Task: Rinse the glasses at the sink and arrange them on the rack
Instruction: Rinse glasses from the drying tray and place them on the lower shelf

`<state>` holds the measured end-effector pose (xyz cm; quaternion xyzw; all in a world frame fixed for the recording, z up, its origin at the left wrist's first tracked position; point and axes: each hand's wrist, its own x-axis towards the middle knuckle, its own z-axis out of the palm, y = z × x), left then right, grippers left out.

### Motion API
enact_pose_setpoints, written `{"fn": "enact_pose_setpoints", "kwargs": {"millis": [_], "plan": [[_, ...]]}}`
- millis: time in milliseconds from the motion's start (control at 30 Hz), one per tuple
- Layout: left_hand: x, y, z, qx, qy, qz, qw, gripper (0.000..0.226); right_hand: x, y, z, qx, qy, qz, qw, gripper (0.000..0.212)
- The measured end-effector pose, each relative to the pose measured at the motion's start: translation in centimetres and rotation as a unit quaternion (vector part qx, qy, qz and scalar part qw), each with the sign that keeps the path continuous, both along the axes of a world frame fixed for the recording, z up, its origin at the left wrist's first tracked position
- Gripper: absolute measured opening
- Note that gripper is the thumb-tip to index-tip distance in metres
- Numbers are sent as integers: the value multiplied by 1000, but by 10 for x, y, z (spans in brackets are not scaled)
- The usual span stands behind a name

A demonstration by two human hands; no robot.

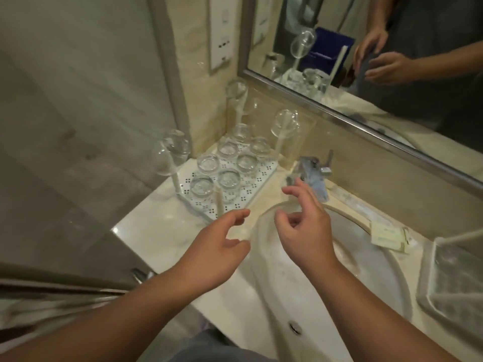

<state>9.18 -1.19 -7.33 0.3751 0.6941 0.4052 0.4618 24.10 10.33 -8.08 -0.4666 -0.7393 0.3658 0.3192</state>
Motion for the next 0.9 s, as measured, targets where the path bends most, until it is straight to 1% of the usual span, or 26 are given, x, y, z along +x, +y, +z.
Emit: {"fn": "enact_pose_setpoints", "kwargs": {"millis": [67,167,267,367,433,500,600,667,733,800,900], "plan": [[-12,-10,-4,-20,5,0,1000,53,-17,1,3,3,-13,22,1000,41],[-34,-21,-11,-49,16,37,998,53,-40,3,8,18,-33,56,998,47],[-56,-28,-17,-47,56,79,994,48,-58,7,12,37,-55,81,995,50],[-78,-32,-22,-51,95,113,988,52,-74,12,17,59,-78,96,991,53],[-93,-31,-22,-56,122,147,980,58,-84,17,22,99,-104,105,984,52],[-107,-28,-18,-40,134,195,971,66,-93,24,28,132,-137,108,976,49],[-128,-18,-9,6,168,233,958,74,-110,38,38,122,-142,107,976,44],[-141,-7,-5,35,223,229,947,80,-125,45,43,112,-142,127,975,42],[-152,7,-3,68,271,213,936,86,-140,50,46,117,-160,154,968,44],[-161,20,-4,82,287,196,934,96,-156,53,47,122,-180,179,959,48],[-168,39,-9,76,287,159,942,113,-179,55,45,113,-206,206,950,55]]}}
